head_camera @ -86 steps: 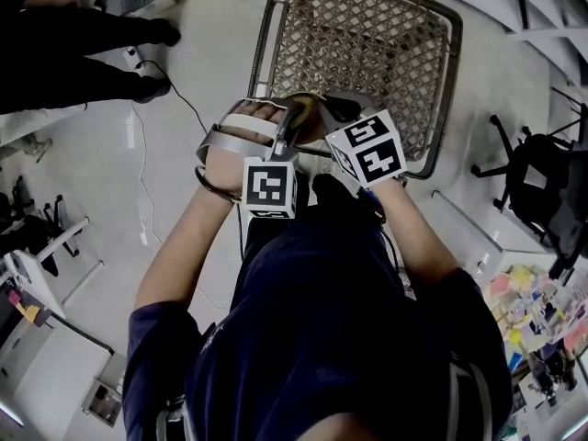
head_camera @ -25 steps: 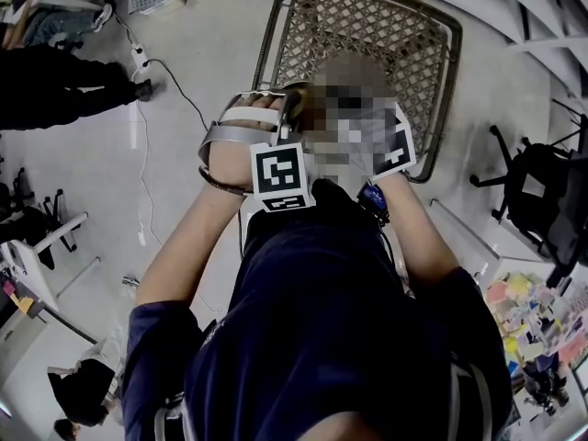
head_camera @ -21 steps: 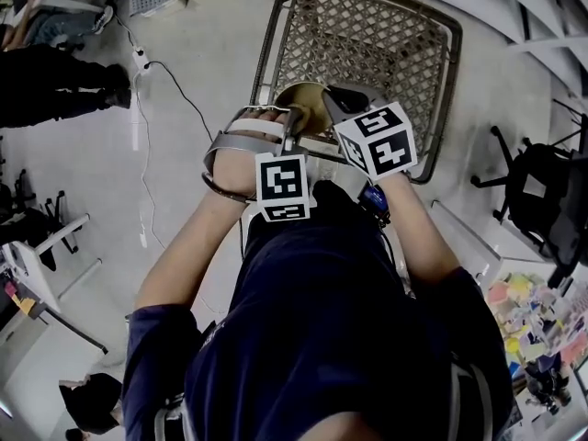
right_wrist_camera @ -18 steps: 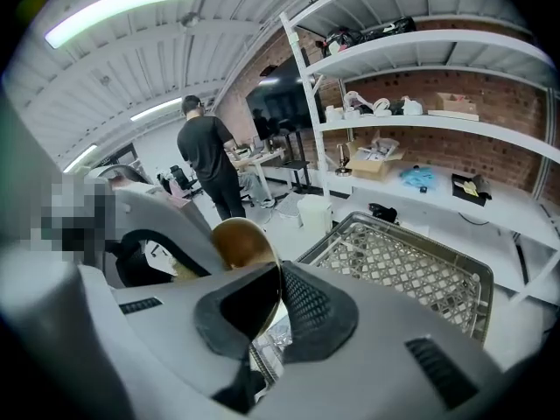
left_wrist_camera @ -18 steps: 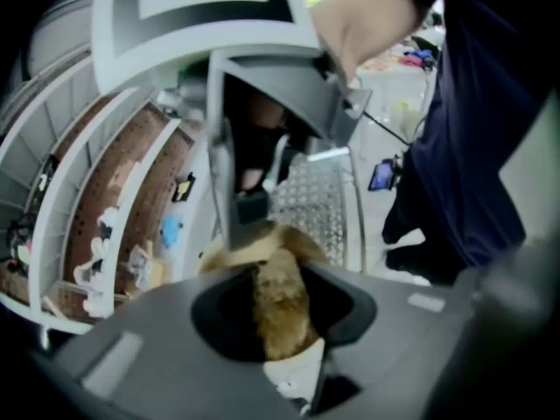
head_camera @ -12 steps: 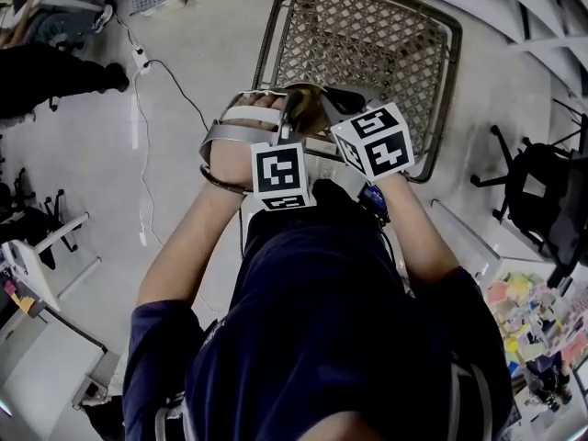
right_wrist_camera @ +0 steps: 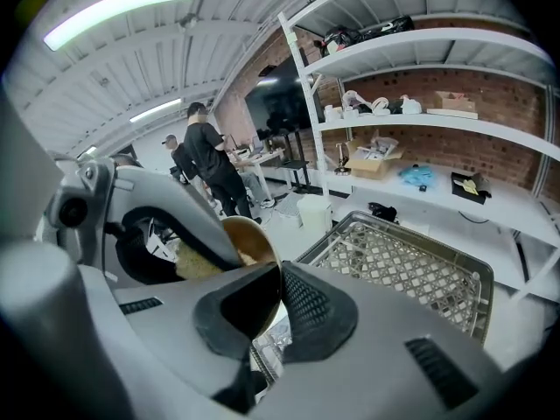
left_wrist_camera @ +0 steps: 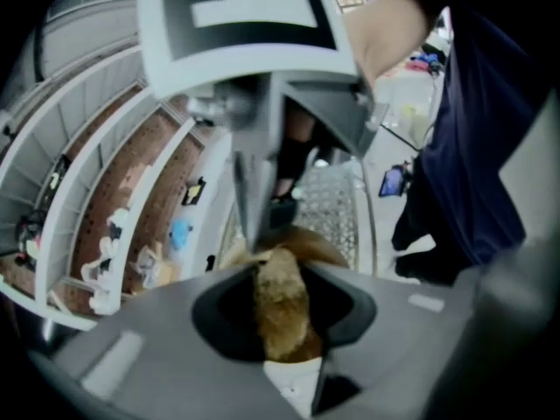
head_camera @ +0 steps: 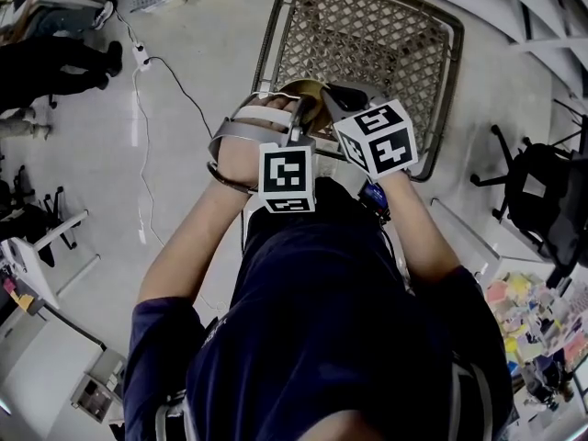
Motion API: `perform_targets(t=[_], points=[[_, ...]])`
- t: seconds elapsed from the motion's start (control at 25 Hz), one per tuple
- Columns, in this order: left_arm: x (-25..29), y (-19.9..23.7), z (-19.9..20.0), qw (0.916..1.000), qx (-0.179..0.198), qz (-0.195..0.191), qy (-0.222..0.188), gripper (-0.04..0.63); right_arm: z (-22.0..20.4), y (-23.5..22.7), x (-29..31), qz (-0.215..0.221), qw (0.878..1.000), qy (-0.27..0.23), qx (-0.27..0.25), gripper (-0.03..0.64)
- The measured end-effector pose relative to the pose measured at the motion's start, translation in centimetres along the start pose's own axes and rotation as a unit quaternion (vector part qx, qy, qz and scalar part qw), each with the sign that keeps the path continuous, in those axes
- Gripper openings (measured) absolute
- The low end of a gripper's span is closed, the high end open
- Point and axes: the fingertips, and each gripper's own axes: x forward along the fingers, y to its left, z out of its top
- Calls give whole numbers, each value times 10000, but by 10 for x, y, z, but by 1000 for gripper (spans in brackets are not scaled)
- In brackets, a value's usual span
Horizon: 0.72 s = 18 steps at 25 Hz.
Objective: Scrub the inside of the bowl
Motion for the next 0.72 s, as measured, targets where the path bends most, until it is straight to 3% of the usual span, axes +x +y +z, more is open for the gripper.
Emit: perform_targets(t=[0.16,0.28,0.44,0.6,0.72], points=[[-6,28,-13,9987,-218,452,128,101,1,-2,0,24,10000,-31,77,15],[-8,27,-11,9983,-478,334,-46,101,5,-7,-1,-6,9998,-108,170,15],[-12,14,10,9926,-1013,-32,-675,101,12,-13,-7,-6,9992,-267,310,15],[-18,4,23,9926,-769,-31,-935,100,18,-16,-10,-42,9991,-343,265,15],[-22,-8,16,9953,-413,-174,-856,100,16,-20,-12,-114,9991,-334,239,15]])
